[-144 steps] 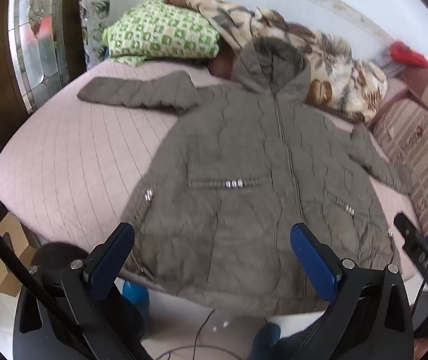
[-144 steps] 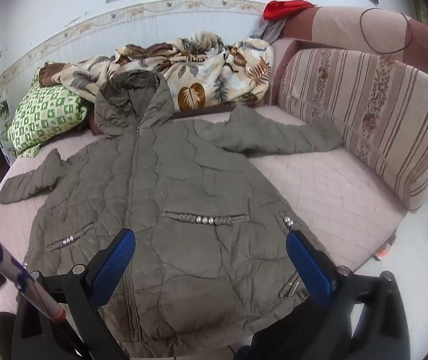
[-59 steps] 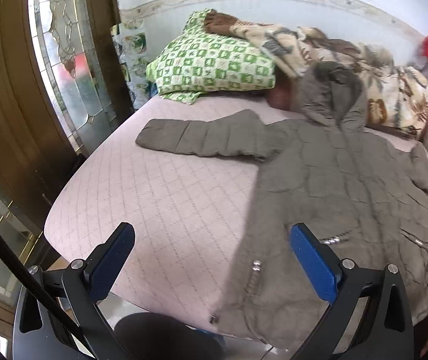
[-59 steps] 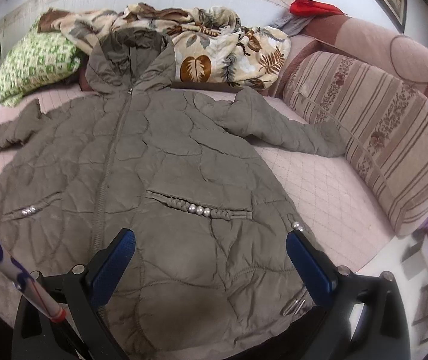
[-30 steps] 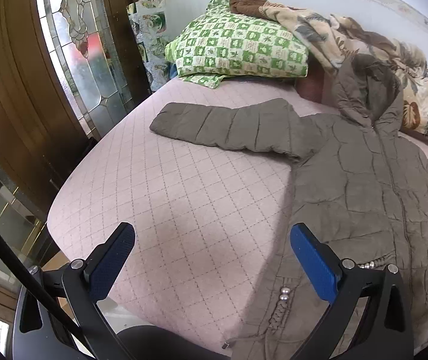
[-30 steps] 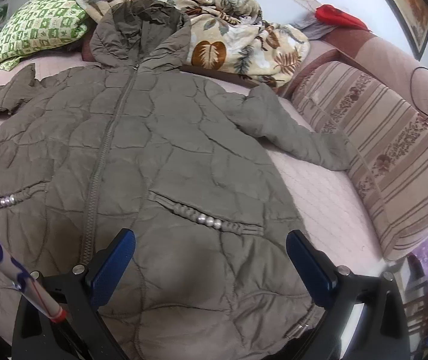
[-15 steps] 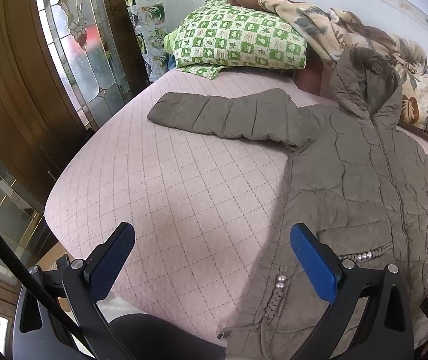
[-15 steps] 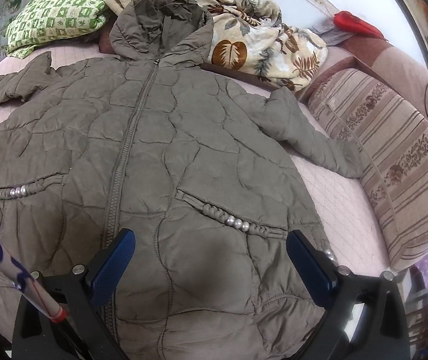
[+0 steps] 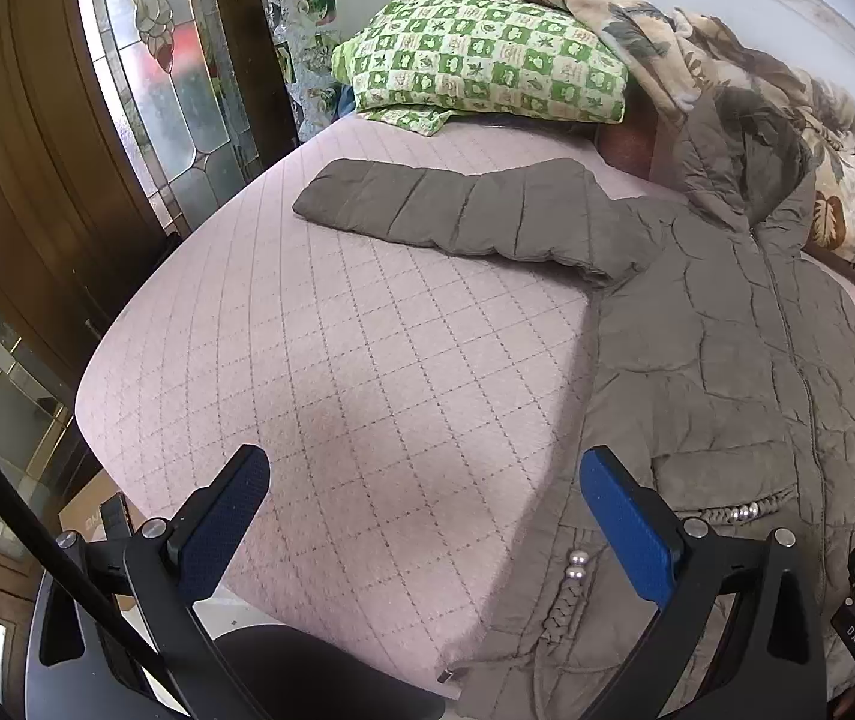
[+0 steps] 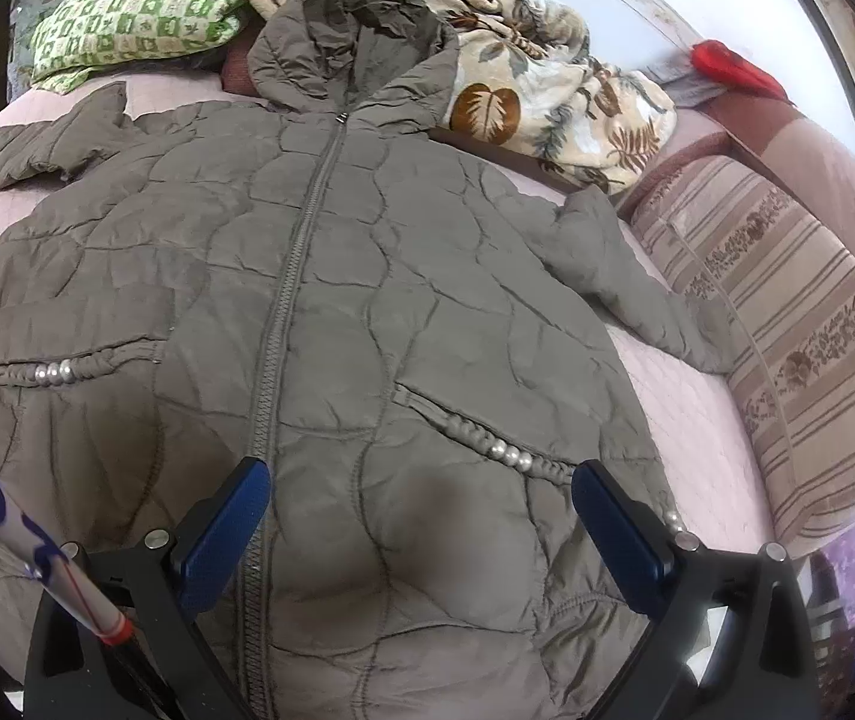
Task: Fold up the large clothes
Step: 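Move the left tool over the sleeve cuff nearest it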
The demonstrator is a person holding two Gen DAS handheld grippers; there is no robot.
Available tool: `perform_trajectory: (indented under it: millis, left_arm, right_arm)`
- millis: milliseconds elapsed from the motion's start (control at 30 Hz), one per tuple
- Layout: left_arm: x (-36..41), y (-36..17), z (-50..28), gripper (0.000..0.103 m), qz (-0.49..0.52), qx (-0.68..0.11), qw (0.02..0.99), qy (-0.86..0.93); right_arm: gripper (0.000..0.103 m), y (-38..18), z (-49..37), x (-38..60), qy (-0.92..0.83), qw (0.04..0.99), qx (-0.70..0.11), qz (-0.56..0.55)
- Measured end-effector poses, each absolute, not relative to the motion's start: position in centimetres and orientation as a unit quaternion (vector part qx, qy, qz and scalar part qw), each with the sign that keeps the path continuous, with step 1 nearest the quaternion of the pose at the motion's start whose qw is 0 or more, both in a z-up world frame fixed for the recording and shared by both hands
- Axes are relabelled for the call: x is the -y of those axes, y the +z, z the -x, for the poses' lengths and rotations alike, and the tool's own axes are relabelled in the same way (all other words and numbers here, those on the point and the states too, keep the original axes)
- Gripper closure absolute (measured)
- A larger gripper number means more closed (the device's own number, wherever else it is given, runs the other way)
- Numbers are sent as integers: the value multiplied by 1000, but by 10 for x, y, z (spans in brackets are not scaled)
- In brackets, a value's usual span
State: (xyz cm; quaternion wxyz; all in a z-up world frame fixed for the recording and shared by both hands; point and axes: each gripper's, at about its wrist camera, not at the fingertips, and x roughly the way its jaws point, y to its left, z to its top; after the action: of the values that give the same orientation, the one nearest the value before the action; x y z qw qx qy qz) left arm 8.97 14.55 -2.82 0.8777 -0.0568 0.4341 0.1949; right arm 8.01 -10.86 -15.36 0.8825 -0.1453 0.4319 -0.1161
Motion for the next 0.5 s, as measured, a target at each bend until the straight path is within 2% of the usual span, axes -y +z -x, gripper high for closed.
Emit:
perform_trajectory:
  millis: [233, 500]
  left_arm:
    - [-160, -39, -98, 0, 65, -438, 875, 194]
    - [-222, -51, -138, 0, 118, -435, 868, 210]
  right_arm:
    - [1, -158, -85, 93, -103, 881, -434, 161]
    - [1, -151, -99, 79, -104, 878, -430, 183]
